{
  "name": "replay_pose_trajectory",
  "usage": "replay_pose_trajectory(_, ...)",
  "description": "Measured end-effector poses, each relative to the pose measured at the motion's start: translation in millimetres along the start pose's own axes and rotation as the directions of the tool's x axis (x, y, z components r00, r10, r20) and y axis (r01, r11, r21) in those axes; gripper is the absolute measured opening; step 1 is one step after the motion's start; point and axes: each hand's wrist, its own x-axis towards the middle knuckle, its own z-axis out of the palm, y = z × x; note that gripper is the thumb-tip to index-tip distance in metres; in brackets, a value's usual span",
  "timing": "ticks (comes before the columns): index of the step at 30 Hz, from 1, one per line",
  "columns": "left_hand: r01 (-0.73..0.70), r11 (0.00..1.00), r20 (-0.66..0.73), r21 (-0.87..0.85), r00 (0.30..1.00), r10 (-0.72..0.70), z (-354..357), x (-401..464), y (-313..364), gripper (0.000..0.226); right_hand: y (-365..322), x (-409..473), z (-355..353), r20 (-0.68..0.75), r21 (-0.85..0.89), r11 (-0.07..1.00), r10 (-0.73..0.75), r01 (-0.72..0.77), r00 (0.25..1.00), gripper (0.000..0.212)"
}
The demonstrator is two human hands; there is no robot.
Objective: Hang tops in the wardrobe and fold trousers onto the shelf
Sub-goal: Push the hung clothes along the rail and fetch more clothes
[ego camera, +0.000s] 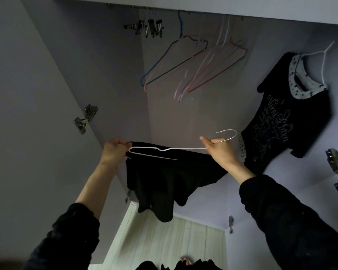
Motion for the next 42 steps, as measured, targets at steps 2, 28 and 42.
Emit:
replay_pose_trajectory(2, -0.015, 0.999, 0.002, 0.045, 1.000, 0.015, -0.4, 0.1, -2.1, 0.030, 0.4, 3.8, 1.1, 0.012, -0.080, 0.997, -0.019, 0.020, 1.000, 0.062)
replay_pose_trajectory(28, -0.657, 0.471, 0.235, 0.588, 0.696, 0.678, 15.0, -19.7, 6.2, 0.010, -35.9, -0.4, -22.0, 0.406, 0.143, 0.988, -0.116, 0.062, 0.907, 0.009)
replay_pose_trajectory(42, -0.639, 0.576, 0.133, 0.510, 0.720, 0.681, -9.5, -23.1, 7.9, 0.010, 19.1, 13.5, -23.6, 0.193, -0.264, 0.956, -0.075, 0.125, 0.978, 0.017)
